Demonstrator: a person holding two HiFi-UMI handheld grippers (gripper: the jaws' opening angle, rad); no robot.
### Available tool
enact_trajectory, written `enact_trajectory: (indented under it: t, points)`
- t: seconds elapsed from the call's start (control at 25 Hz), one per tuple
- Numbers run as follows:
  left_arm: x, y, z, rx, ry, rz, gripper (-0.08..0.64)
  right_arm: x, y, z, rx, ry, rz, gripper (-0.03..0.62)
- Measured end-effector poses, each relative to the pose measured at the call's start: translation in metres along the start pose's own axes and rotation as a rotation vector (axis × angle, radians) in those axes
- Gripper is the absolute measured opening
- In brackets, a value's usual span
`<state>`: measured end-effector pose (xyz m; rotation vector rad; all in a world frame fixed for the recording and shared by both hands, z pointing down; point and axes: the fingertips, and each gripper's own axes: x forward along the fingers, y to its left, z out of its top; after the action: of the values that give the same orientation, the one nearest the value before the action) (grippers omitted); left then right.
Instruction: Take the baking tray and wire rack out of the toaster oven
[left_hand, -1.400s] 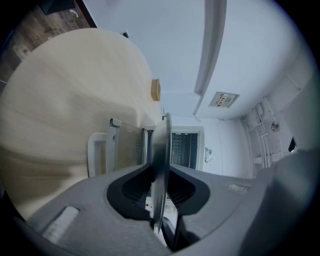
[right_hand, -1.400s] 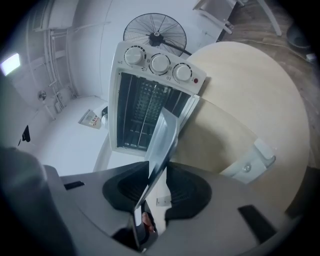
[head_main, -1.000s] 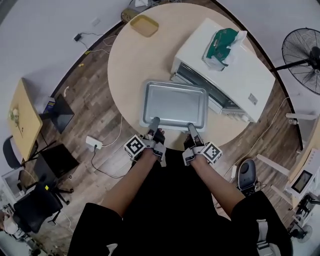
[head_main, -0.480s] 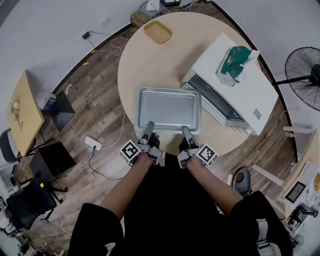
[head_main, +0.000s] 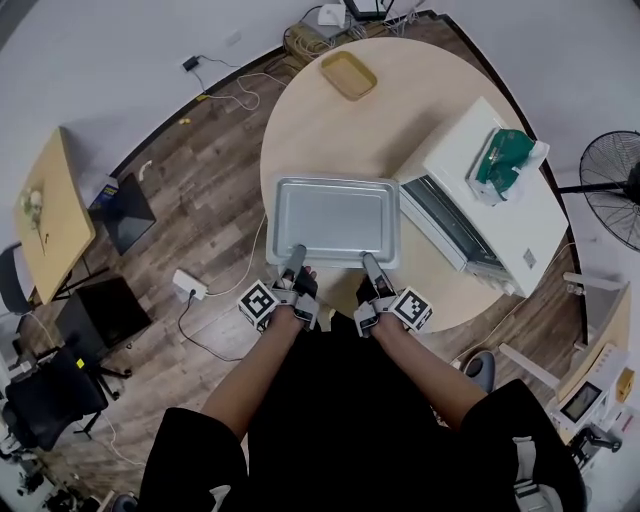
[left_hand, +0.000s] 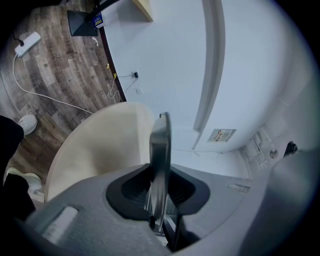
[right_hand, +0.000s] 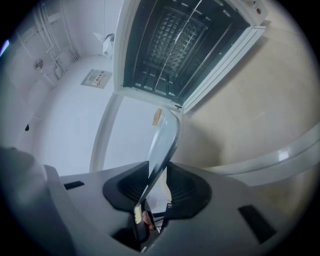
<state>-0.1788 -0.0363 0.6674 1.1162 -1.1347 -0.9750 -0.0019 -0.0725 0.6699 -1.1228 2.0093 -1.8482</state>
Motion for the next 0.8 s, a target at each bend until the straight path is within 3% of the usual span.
enact_trajectory:
  t: [0.44,0.8]
  points:
    - [0.031,-0.002,0.082,0.02,0.051,0.018,0.077,0.076,0.026,-0.022,0.047,-0.035,-0.015,0.109]
    - [0.076,0.008,0.123,0.025,0.147,0.062,0.078,0.124,0.026,-0.017,0.067,-0.126,-0.062,0.112]
